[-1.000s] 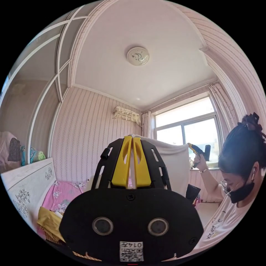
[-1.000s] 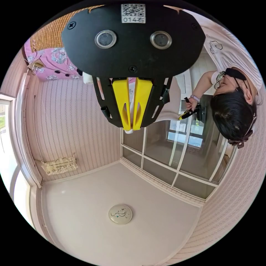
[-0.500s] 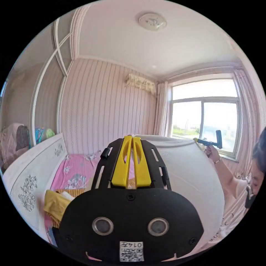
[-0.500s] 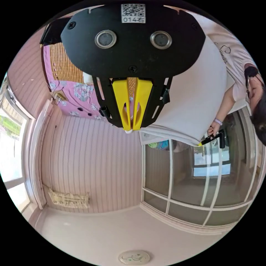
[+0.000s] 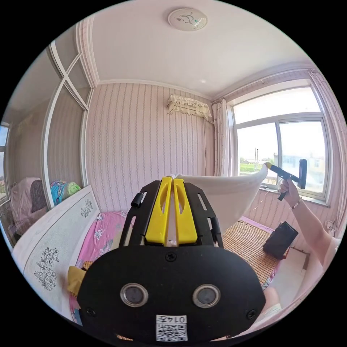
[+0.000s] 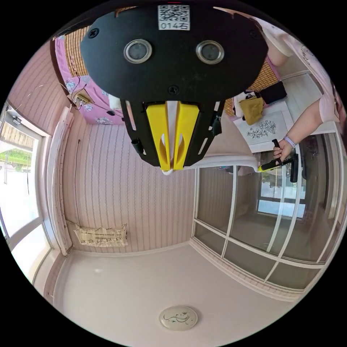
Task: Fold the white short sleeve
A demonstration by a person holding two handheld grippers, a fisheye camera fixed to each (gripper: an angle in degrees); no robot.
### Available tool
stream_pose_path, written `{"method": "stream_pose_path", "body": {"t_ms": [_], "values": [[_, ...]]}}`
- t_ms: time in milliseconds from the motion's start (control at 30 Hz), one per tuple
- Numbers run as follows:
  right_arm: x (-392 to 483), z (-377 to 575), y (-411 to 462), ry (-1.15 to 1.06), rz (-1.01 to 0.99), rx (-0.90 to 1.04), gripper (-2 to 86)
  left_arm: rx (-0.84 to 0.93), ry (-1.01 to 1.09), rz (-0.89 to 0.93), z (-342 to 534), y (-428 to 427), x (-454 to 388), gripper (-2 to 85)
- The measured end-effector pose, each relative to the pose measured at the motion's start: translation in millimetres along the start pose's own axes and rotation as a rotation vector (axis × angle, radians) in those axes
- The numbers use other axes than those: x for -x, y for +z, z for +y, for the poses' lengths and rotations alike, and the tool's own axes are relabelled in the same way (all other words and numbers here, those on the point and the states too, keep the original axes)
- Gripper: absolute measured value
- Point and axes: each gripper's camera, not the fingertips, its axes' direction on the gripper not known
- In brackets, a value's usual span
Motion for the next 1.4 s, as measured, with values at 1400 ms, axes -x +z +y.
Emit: {"method": "stream_pose_path", "body": {"t_ms": [1400], "values": [[-80.1,625.5,129.2,0.495,-0.046,1.258,6.6,1.277,-0.337,0.125,531.9,263.8,52.0,4.4]]}}
